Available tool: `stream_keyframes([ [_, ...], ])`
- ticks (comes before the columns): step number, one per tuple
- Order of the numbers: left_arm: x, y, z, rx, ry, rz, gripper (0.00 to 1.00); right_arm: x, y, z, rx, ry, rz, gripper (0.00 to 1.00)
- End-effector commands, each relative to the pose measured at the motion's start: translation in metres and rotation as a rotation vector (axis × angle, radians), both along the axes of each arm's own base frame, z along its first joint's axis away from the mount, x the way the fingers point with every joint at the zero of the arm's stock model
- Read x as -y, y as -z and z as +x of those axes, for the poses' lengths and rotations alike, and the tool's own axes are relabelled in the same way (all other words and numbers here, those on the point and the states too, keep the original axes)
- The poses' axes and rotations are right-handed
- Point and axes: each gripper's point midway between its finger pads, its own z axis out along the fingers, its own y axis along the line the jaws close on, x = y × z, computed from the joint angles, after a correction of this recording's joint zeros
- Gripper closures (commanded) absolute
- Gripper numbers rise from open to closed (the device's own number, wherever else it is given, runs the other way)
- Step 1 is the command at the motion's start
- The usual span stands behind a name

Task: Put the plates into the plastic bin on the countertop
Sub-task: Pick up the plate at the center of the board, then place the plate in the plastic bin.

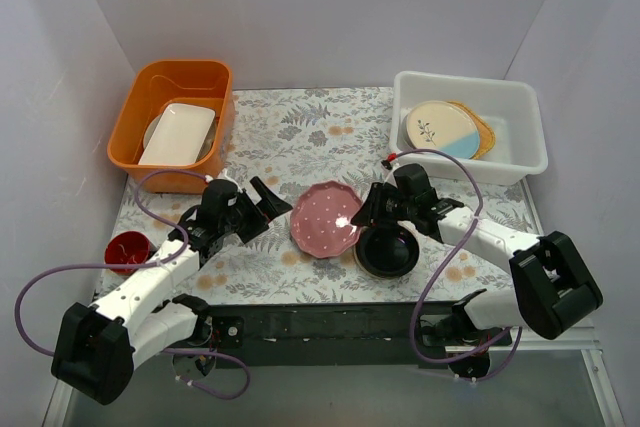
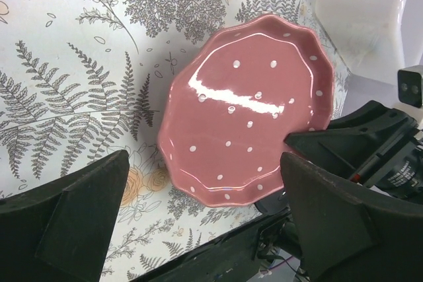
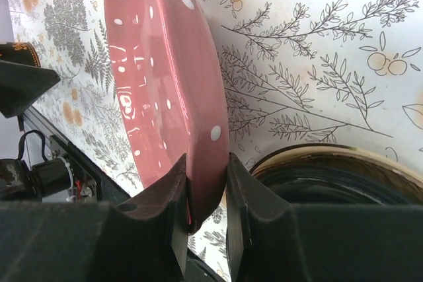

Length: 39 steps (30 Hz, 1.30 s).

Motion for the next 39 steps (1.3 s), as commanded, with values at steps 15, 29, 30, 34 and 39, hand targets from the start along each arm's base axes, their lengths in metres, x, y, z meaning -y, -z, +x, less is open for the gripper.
stream_keyframes([
  [15, -0.010, -0.025, -0.008, 0.079, -0.051, -0.036, 0.02, -0.013, -0.121, 0.053, 0.252, -0.005, 0.164, 0.99],
  [29, 0.000, -0.010, -0.005, 0.045, -0.010, -0.045, 0.02, 0.059, -0.166, 0.133, 0.301, 0.122, 0.182, 0.99],
  [30, 0.001, -0.009, -0.005, 0.040, -0.005, -0.044, 0.02, 0.065, -0.170, 0.137, 0.309, 0.130, 0.181, 0.99],
  [34, 0.004, -0.002, -0.003, 0.021, 0.002, -0.041, 0.02, 0.096, -0.181, 0.159, 0.331, 0.192, 0.168, 0.99],
  [39, 0.006, 0.000, -0.004, 0.017, 0.016, -0.046, 0.02, 0.122, -0.183, 0.173, 0.330, 0.237, 0.178, 0.99],
])
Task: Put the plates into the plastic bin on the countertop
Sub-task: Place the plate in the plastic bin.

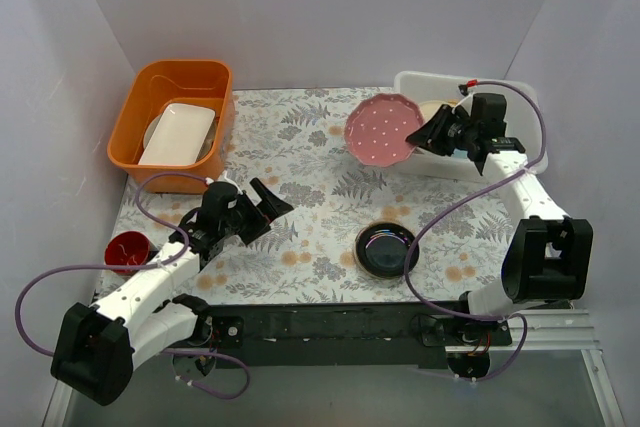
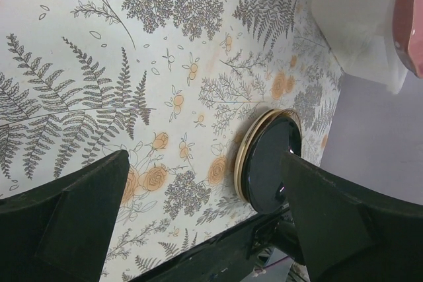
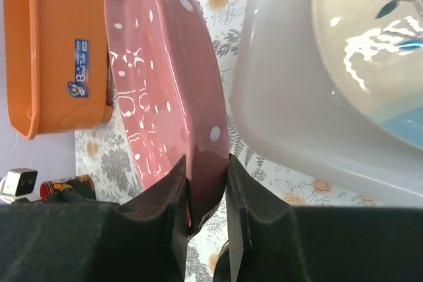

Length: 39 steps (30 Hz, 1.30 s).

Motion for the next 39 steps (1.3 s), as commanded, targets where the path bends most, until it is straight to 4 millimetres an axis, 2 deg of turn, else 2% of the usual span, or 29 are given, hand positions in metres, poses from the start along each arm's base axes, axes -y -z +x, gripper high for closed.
stream_keyframes([
  [1, 0.004, -0.002, -0.002, 0.019, 0.022, -0.015, 0.02, 0.014, -0.065, 0.020, 0.186, -0.029, 0.074, 0.99],
  [13, 0.004, 0.001, -0.003, 0.012, 0.026, -0.014, 0.02, 0.087, -0.051, 0.034, 0.186, 0.152, 0.070, 0.99],
  [19, 0.004, 0.005, -0.004, -0.001, 0.027, -0.010, 0.02, 0.114, -0.043, 0.041, 0.172, 0.205, 0.088, 0.99],
  [27, 0.005, 0.009, -0.005, -0.007, 0.032, -0.016, 0.02, 0.134, -0.035, 0.047, 0.152, 0.246, 0.105, 0.99],
  [39, 0.005, 0.010, -0.005, -0.013, 0.034, -0.011, 0.02, 0.145, -0.029, 0.056, 0.147, 0.263, 0.121, 0.99],
])
